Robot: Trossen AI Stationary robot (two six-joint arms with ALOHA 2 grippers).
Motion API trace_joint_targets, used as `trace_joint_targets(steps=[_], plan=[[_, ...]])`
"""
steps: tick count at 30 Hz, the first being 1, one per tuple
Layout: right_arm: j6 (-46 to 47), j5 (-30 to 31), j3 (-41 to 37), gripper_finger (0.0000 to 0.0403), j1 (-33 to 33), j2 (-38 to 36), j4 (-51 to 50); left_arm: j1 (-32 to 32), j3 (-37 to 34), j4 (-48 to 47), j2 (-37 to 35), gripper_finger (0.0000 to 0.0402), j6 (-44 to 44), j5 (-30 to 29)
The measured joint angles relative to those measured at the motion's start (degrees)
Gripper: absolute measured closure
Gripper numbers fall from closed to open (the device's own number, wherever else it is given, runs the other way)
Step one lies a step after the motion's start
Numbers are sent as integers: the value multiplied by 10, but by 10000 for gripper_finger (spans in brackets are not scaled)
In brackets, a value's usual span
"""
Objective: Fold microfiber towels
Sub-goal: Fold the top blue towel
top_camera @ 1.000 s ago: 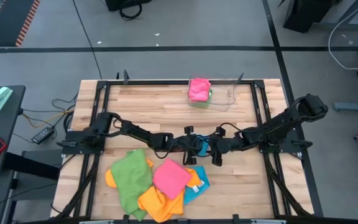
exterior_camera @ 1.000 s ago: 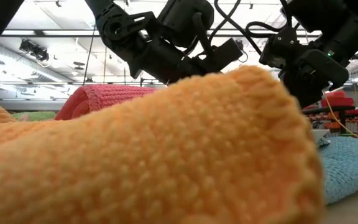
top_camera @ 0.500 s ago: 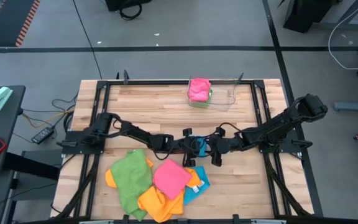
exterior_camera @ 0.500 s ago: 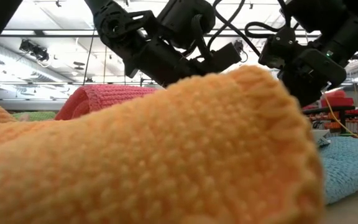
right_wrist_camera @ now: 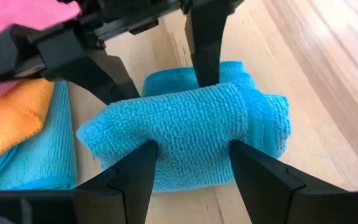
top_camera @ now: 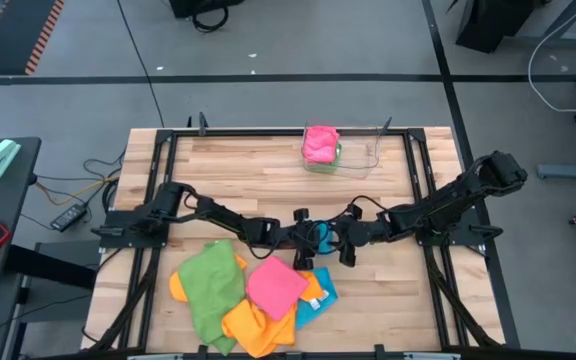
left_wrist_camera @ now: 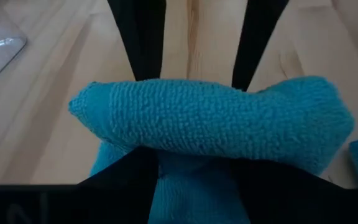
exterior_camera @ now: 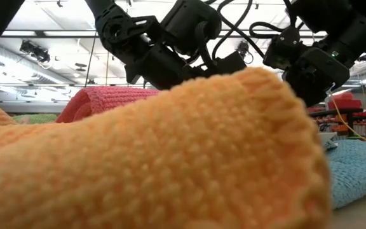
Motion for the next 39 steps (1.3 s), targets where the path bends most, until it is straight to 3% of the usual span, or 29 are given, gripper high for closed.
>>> trace_joint_targets(steps=[8,26,39], plan=[[2,0,0,187,0,0,-5,-3,0,-19,-3,197,5,-1],[2,-3,0,187,0,0,-16,-9,0,-186,-71,200,2,-1],[3,-3,0,187,0,0,-19,-10,-1,-146,-75,214,50,8]])
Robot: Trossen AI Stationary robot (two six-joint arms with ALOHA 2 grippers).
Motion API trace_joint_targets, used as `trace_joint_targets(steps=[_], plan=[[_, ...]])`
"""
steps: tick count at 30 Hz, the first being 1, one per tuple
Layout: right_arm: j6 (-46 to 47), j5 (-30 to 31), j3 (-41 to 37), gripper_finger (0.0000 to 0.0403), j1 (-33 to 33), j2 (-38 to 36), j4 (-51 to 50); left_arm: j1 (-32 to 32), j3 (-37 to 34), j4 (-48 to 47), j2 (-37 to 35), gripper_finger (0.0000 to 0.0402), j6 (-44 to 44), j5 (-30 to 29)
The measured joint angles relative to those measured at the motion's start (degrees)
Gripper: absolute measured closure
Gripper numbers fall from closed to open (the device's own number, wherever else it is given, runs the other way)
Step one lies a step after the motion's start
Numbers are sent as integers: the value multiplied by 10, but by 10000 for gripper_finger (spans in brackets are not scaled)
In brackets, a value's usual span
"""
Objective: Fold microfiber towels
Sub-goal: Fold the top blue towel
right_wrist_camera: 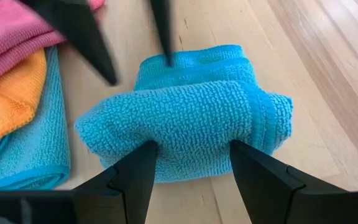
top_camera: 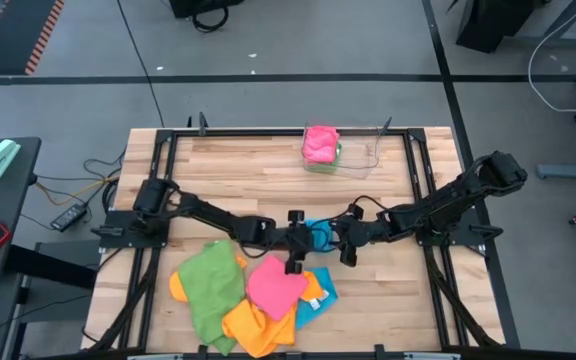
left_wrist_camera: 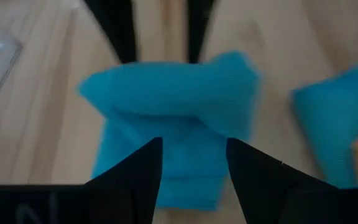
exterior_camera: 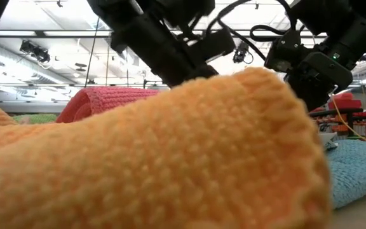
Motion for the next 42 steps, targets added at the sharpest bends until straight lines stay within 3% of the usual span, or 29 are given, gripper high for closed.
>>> trace_joint_targets(steps=[7,17,34,42], plan=[[0,0,0,187,0,0,3,27,0,38,21,218,0,37],[-3,0,0,187,0,0,5,60,1,69,36,238,-1,34],[-2,0,0,187,0,0,6,56,0,171,63,266,41,21],[-2,0,0,187,0,0,6,50,0,123,58,277,39,21]])
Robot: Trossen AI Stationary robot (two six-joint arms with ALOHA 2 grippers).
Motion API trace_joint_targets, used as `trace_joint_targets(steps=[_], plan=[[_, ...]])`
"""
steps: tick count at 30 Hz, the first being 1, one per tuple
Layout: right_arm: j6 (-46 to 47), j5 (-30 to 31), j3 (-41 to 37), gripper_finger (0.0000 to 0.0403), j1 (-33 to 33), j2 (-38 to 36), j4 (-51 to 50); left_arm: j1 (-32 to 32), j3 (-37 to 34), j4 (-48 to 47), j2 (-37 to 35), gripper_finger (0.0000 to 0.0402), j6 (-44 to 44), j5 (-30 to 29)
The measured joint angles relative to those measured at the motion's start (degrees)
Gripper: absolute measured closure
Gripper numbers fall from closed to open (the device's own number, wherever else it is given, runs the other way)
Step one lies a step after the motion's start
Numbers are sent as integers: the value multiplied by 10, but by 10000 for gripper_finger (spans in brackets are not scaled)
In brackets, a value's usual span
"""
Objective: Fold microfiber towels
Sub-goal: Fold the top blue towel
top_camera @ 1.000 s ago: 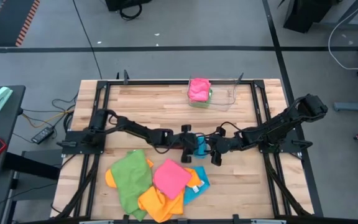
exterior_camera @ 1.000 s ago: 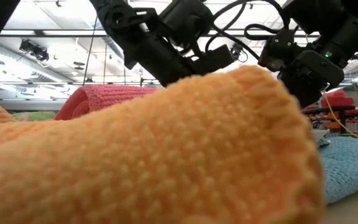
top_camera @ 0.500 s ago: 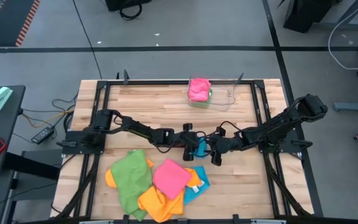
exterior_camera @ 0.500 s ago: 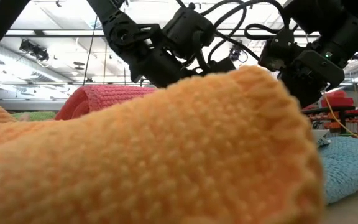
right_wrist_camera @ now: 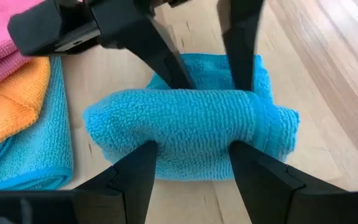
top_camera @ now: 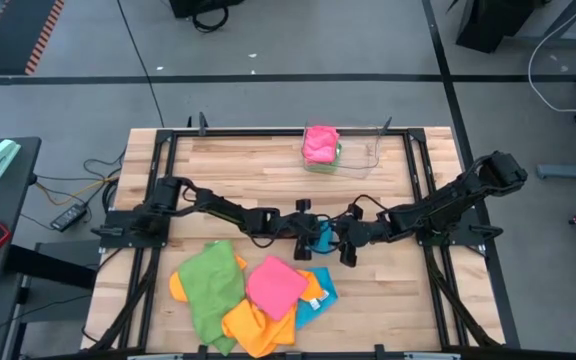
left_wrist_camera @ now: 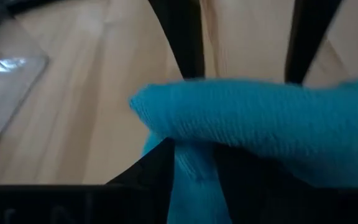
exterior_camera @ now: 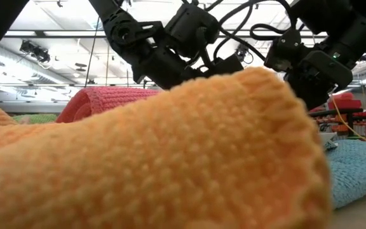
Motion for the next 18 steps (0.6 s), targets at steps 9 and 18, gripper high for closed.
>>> trace_joint_targets(steps=[9,18], plan=[[1,0,0,187,0,0,-2,0,1,-84,-45,285,2,-28],[1,0,0,187,0,0,-2,10,0,-87,-26,288,-13,3]])
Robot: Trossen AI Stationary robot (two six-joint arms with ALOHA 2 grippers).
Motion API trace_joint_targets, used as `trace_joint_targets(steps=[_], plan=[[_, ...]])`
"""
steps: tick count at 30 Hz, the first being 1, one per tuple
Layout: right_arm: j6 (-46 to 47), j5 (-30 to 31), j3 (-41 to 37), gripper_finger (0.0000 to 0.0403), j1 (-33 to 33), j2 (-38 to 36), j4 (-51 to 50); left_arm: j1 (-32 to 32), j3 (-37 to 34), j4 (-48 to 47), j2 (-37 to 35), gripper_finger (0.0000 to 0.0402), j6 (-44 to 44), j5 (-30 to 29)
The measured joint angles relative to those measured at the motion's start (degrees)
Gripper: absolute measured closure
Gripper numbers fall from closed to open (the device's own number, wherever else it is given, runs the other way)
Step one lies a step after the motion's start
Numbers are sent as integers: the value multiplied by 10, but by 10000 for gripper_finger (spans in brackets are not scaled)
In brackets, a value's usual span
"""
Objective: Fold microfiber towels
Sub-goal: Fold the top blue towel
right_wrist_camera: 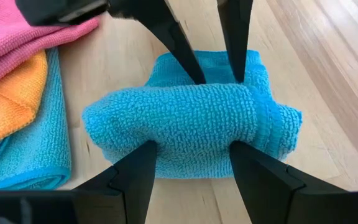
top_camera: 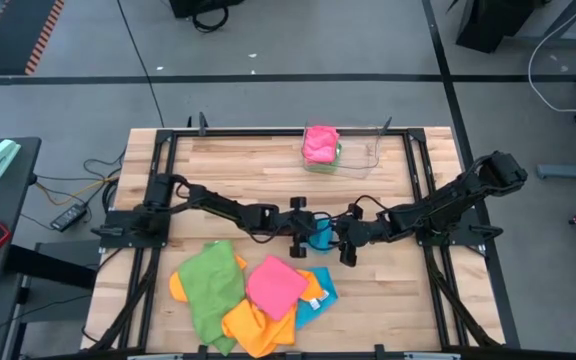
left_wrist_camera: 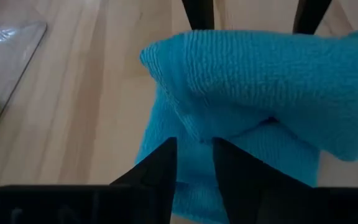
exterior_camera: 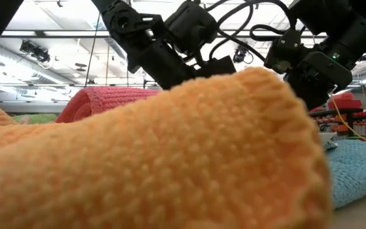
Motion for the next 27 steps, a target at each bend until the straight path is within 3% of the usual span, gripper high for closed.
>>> trace_joint_targets(steps=[12,18,27], plan=[[0,0,0,187,0,0,0,10,0,118,53,292,6,0],[0,0,0,187,0,0,1,9,0,118,53,294,3,0],[0,0,0,187,0,0,0,5,0,35,1,294,20,-15]])
